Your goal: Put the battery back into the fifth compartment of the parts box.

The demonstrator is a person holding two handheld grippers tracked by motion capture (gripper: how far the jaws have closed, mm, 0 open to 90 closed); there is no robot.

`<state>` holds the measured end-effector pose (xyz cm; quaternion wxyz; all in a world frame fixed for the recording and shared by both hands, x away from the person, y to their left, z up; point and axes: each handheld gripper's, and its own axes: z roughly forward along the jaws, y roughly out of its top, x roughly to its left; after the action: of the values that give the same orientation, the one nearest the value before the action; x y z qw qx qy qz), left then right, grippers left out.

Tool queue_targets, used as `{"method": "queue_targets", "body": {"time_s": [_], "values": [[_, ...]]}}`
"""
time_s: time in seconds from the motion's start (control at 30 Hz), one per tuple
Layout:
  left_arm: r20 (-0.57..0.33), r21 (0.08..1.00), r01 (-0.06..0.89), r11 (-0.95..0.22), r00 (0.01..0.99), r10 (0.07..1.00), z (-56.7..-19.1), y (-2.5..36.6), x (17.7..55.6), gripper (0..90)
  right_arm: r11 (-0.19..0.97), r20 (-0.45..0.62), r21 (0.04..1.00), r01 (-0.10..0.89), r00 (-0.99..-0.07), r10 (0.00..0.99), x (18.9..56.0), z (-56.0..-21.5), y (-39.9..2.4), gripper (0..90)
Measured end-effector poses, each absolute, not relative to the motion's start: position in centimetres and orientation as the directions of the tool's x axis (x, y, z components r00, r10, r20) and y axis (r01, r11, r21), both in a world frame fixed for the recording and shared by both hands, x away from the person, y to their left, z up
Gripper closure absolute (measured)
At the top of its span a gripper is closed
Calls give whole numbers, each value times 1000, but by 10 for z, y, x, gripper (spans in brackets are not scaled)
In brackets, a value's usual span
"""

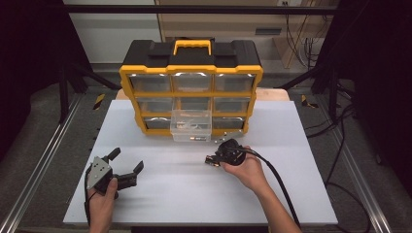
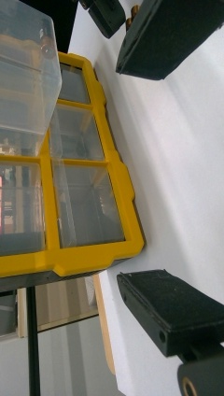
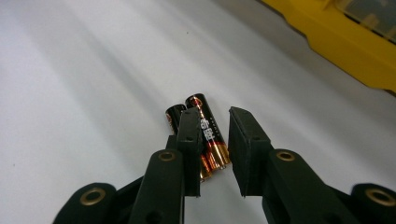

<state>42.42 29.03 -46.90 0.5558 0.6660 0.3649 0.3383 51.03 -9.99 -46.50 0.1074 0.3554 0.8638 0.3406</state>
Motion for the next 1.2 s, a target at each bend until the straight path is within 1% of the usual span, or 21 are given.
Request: {"method": "queue_targets", "body": {"time_s": [0.5, 0.53, 0.7, 0.77, 0.87, 1.03, 1.07, 1.1, 1.17, 1.2], "values": [[53, 986, 110, -126, 508, 860, -469, 289, 424, 18, 515, 70, 658, 550, -725, 685, 519, -474, -103, 763], [57, 986, 108, -129, 509, 859, -469, 288, 425, 18, 523, 67, 654, 547, -731, 679, 520, -476, -102, 746], [55, 985, 112, -130, 510, 859, -470, 289, 426, 18, 529, 60, 662, 532, -740, 670, 523, -481, -99, 733], [56, 985, 112, -130, 510, 859, -470, 289, 426, 18, 531, 59, 660, 531, -742, 668, 525, -483, -98, 734], [55, 985, 111, -130, 514, 856, -470, 288, 426, 17, 521, 64, 666, 534, -737, 673, 526, -487, -99, 760], [53, 985, 113, -130, 520, 853, -470, 288, 428, 17, 528, 56, 673, 519, -747, 663, 526, -487, -100, 768], [52, 985, 112, -128, 519, 853, -470, 288, 428, 17, 536, 34, 674, 508, -746, 665, 525, -486, -100, 768], [52, 985, 112, -128, 519, 853, -470, 288, 428, 17, 536, 34, 674, 508, -746, 665, 525, -486, -100, 768], [77, 982, 106, -155, 523, 849, -468, 290, 428, 17, 527, 27, 680, 509, -736, 676, 523, -483, -102, 768], [85, 980, 108, -167, 533, 842, -469, 292, 429, 19, 501, 32, 699, 511, -722, 691, 520, -477, -107, 768]]}}
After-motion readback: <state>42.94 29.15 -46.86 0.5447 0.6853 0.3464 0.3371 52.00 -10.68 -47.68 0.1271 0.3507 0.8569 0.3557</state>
